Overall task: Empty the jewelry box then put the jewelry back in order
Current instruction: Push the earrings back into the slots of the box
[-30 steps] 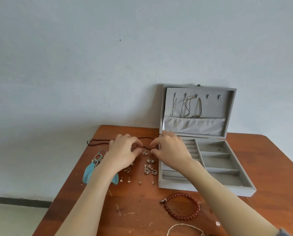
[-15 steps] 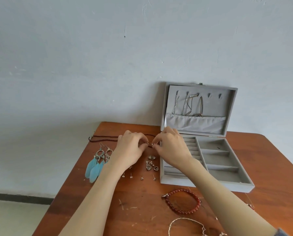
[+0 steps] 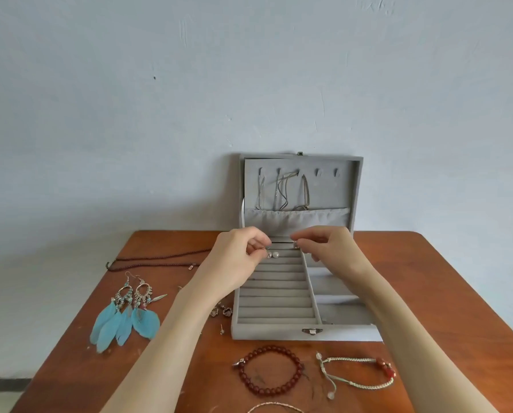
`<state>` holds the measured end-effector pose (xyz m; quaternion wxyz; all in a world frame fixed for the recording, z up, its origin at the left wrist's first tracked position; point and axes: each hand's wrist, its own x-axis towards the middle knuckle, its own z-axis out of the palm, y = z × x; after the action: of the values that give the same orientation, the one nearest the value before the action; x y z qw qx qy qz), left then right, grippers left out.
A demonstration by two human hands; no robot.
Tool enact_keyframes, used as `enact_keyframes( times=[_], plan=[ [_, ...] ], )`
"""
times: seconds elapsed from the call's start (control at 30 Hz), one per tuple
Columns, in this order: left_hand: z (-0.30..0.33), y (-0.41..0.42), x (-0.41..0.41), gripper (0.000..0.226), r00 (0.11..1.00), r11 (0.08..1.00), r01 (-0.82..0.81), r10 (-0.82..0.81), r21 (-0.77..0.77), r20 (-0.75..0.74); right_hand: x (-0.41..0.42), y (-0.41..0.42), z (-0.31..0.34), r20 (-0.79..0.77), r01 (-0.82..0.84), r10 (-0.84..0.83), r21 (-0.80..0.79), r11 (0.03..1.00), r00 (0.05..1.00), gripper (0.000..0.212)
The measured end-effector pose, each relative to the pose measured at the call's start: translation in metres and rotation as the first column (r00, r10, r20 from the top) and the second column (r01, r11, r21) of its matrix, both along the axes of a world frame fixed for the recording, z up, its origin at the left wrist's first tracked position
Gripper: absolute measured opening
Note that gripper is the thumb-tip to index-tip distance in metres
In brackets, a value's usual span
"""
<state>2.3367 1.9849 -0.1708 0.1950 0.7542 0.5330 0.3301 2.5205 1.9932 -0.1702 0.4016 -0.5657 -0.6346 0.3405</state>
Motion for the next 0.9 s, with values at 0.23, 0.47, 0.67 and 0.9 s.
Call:
enact_keyframes(
  times=[0.23,0.47,0.67,0.9],
  plan=[
    [-0.008,0.029,0.037,0.021,0.976,1.000,0.019,-0.023,-0.023,-0.217,0.013,0.022,-0.012,0.224,0.017,-0.021,0.022,1.000,0.974,0.012],
    [-0.014,0.034,0.042,0.025,0.944,0.998,0.053,-0.062,-0.037,-0.325,0.011,0.029,-0.015,0.376,-0.048,0.019,0.068,0.997,0.927,0.009],
    [-0.016,0.032,0.046,0.025,0.967,0.999,0.038,-0.040,-0.014,-0.251,0.007,0.026,-0.018,0.400,-0.084,0.047,0.074,0.994,0.915,0.017],
    [-0.020,0.032,0.046,0.018,0.978,1.000,-0.007,0.011,0.020,-0.209,0.005,0.025,-0.022,0.334,-0.053,0.014,0.110,0.992,0.943,0.013]
  ],
)
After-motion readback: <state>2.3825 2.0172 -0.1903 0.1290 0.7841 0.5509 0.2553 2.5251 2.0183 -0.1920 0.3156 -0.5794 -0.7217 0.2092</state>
